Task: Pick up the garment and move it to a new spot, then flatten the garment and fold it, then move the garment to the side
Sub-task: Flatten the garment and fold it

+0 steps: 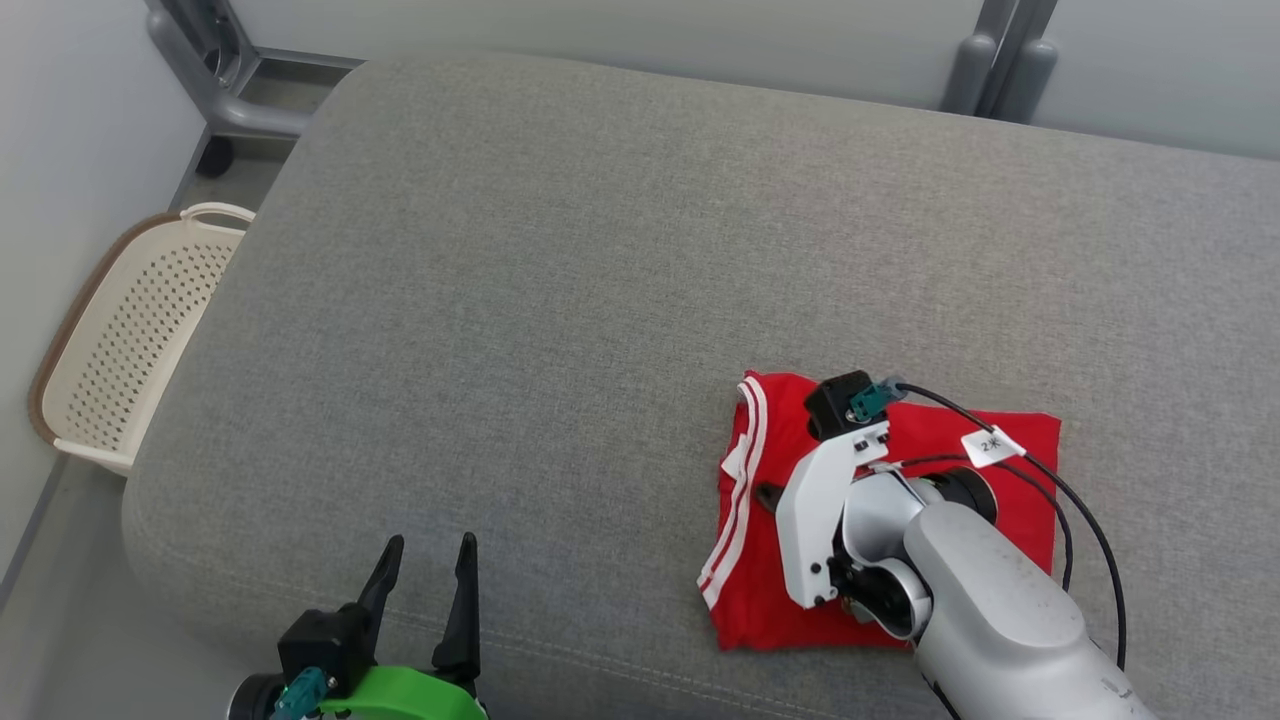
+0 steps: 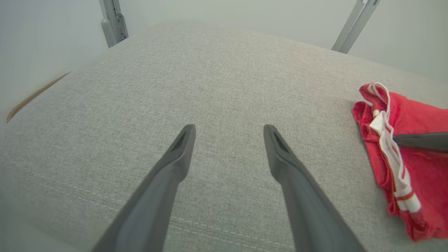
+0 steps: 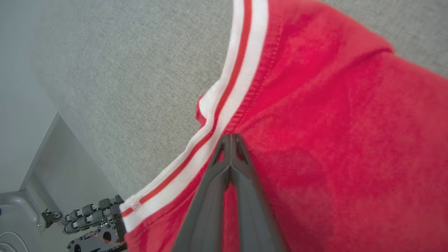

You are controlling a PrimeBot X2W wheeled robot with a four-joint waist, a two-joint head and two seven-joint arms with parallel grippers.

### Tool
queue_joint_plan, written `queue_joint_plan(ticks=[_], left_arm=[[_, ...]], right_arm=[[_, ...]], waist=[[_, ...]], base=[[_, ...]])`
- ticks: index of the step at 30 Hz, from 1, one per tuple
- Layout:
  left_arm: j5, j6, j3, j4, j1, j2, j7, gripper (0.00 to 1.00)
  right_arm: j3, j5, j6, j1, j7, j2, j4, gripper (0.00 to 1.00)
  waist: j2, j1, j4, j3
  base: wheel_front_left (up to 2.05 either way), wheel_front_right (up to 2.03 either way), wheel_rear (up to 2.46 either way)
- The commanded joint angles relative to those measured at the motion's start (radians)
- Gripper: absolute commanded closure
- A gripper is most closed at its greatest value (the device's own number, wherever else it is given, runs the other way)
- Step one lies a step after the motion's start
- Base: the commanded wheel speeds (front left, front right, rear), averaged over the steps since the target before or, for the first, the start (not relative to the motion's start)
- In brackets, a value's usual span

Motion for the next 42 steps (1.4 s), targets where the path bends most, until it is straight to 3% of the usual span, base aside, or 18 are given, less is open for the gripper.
queue_joint_plan(ticks=[1, 11, 21, 22, 23, 24, 32, 42], left_arm=[[-0.011, 0.005, -0.008, -0.002, -0.02, -0.001, -0.001, 0.0], [-0.033, 0.023, -0.025, 0.008, -0.025, -0.001, -0.001, 0.0], [-0.007, 0.024, 0.014, 0.002, 0.01, -0.001, -0.001, 0.0], [-0.004, 0.022, 0.019, 0.001, 0.014, 0.0, -0.001, 0.0], [0.0, 0.021, 0.022, 0.0, 0.019, 0.002, -0.001, 0.0], [0.003, 0.02, 0.025, -0.001, 0.023, 0.003, -0.001, 0.0], [0.017, 0.015, 0.048, -0.009, 0.059, 0.014, -0.001, 0.0], [0.025, 0.011, 0.051, -0.022, 0.072, 0.015, -0.001, 0.0]], right_arm=[[0.017, 0.014, 0.0, -0.016, -0.008, -0.002, 0.014, 1.0], [0.119, 0.079, 0.0, -0.064, -0.036, -0.002, 0.005, 1.0], [0.098, 0.077, 0.0, -0.106, -0.059, -0.002, -0.051, 0.98], [0.084, 0.069, 0.0, -0.106, -0.057, -0.002, -0.055, 0.68], [0.069, 0.062, 0.0, -0.104, -0.053, -0.002, -0.059, 0.29], [0.05, 0.055, 0.0, -0.099, -0.05, -0.002, -0.061, 0.0], [-0.137, -0.065, 0.0, -0.007, 0.033, -0.002, -0.116, 0.0], [-0.38, -0.173, 0.0, 0.177, 0.179, -0.001, -0.304, 0.0]], waist=[[0.0, 0.0, 0.015, 0.01], [0.0, 0.0, 0.027, 0.008], [0.0, 0.0, -0.048, -0.06], [0.0, 0.0, -0.06, -0.07], [0.0, 0.0, -0.072, -0.079], [0.0, 0.0, -0.083, -0.088], [0.0, 0.0, -0.169, -0.143], [0.0, 0.0, -0.231, -0.145]], base=[[0.0, 0.0, 0.0], [0.0, 0.0, 0.0], [0.0, 0.0, 0.0], [0.0, 0.0, 0.0], [0.0, 0.0, 0.0], [0.0, 0.0, 0.0], [0.0, 0.0, 0.0], [0.0, 0.0, 0.0]])
